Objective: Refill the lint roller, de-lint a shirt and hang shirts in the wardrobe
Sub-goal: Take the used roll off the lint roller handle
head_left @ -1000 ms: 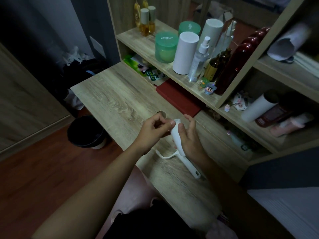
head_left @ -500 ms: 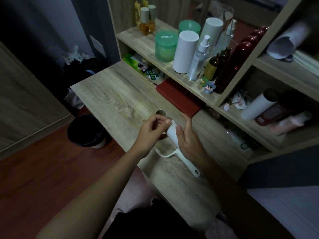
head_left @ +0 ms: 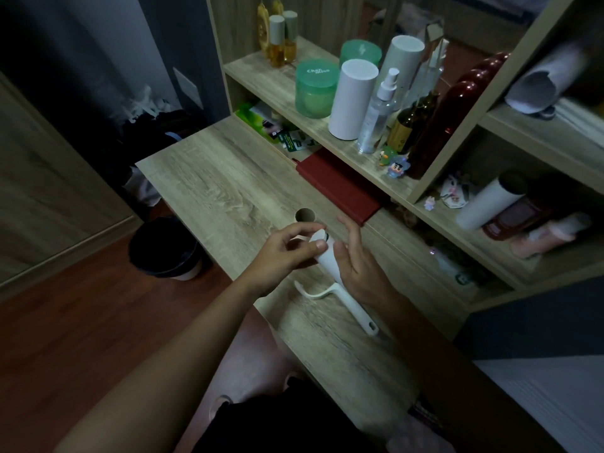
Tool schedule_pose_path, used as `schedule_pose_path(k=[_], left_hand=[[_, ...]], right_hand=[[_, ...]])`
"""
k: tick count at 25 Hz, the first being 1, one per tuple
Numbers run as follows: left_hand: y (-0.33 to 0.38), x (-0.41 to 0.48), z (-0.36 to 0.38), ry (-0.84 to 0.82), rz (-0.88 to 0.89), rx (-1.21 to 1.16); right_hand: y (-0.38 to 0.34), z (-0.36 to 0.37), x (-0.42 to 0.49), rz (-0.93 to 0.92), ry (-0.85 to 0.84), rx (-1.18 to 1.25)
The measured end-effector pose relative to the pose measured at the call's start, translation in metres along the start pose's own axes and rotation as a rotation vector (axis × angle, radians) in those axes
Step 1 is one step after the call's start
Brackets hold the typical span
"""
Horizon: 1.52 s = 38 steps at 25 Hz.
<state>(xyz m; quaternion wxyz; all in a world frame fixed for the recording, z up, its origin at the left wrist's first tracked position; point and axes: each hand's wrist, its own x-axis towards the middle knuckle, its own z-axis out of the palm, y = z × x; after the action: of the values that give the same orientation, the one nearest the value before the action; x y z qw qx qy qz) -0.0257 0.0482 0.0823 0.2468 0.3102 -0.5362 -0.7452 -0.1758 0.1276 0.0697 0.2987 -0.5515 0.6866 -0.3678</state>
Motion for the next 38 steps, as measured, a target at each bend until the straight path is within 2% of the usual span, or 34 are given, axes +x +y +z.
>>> schedule_pose_path(k=[3,5,7,9,11,14,16,24,31,38], left_hand=[[0.002,0.0,-0.002,0.057,0.029,0.007],[-0.001,0.002,-0.009,0.202,0.087,-0.049],[-0.008,0.004,-0.022,0.417,0.186,-0.017],[-0.021,0.009,-0.039,0.601,0.206,0.224],[-0.04,0.02,-0.062,0.675,0.115,0.468],[-0.065,0.04,-0.091,0.584,-0.046,0.775],[-0.075,0.048,-0.097,0.493,-0.089,0.923],[-0.085,0.049,-0.106,0.4,0.019,1.03],[-0.061,0.033,-0.116,0.656,0.067,0.821],[-0.023,0.013,-0.206,0.753,0.048,0.851]], right_hand=[[0.001,0.001,0.001,-0.018,-0.004,0.0],[-0.002,0.003,0.002,-0.035,0.015,-0.002],[-0.003,0.005,0.004,-0.047,0.038,-0.017],[-0.003,0.008,0.007,-0.055,0.061,-0.052],[-0.002,0.012,0.009,-0.066,0.067,-0.074],[0.001,0.018,0.011,-0.06,0.068,-0.065],[0.003,0.021,0.012,-0.058,0.059,-0.064],[0.001,0.025,0.018,-0.049,0.04,-0.085],[-0.019,0.044,0.028,-0.029,0.054,-0.047],[-0.085,0.123,0.074,0.009,0.009,0.038]])
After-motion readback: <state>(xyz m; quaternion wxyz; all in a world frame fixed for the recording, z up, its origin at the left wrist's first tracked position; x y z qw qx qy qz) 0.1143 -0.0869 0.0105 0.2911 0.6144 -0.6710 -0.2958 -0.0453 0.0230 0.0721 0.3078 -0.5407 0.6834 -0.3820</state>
